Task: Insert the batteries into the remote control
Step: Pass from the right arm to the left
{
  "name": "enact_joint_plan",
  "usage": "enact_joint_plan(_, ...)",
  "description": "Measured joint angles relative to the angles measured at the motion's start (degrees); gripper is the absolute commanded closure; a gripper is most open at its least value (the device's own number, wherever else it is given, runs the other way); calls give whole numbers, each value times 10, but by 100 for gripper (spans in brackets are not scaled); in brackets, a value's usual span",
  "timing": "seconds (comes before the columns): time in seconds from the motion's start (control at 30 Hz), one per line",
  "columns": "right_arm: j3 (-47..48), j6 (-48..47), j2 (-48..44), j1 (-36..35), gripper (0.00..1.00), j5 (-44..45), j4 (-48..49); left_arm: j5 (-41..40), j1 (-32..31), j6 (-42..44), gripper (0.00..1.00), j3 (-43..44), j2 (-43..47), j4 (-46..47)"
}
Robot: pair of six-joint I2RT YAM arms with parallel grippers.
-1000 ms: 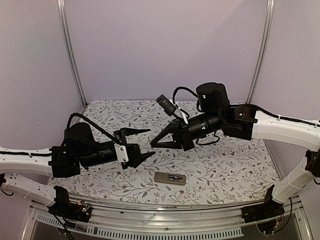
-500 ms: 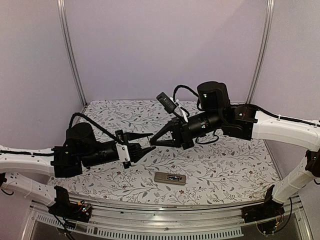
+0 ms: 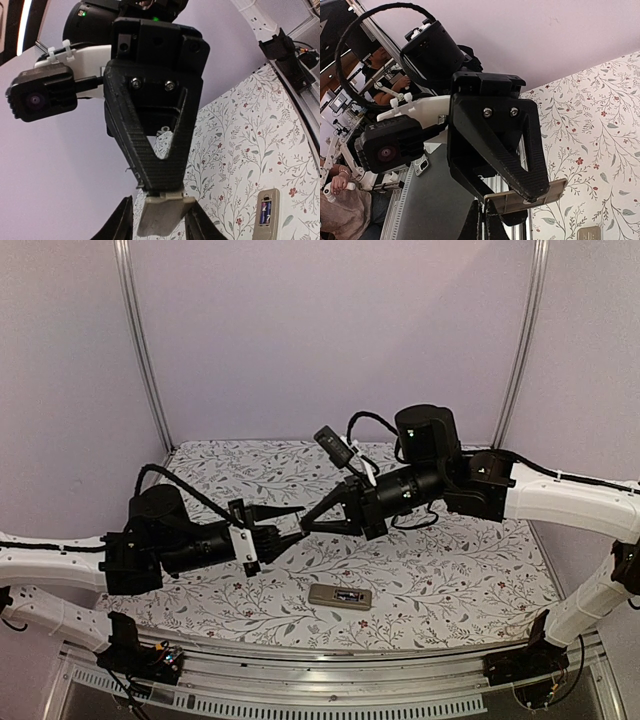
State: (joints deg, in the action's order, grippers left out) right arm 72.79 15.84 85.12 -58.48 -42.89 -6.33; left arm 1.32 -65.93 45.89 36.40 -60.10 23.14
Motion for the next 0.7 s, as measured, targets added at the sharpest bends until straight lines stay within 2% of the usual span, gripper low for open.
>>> enact_joint_plan(0.2, -1, 0, -5, 0, 100, 9, 0, 6, 0, -1, 79, 0, 5, -7)
enact_joint_plan(0.43, -1, 1, -5, 0, 100, 11, -1, 8, 0, -2, 79, 0, 5, -12)
enact_joint_plan(0.47, -1, 1, -5, 0, 95, 12, -1, 8, 0, -2, 79, 0, 5, -12)
enact_joint_plan(0.53, -1, 2, -5, 0, 68, 13, -1, 7, 0, -2, 79, 0, 5, -13)
enact_joint_plan(0.57, -1, 4, -5, 0, 57, 15, -1, 7, 0, -3, 79, 0, 5, -14)
enact_joint_plan(0.63, -1, 4, -5, 0, 44, 22, -3, 3, 0, -5, 78, 1, 5, -17)
enact_joint_plan(0.7, -2, 4, -10, 0, 37, 32, -9, -7, 1, -7, 78, 3, 4, -23)
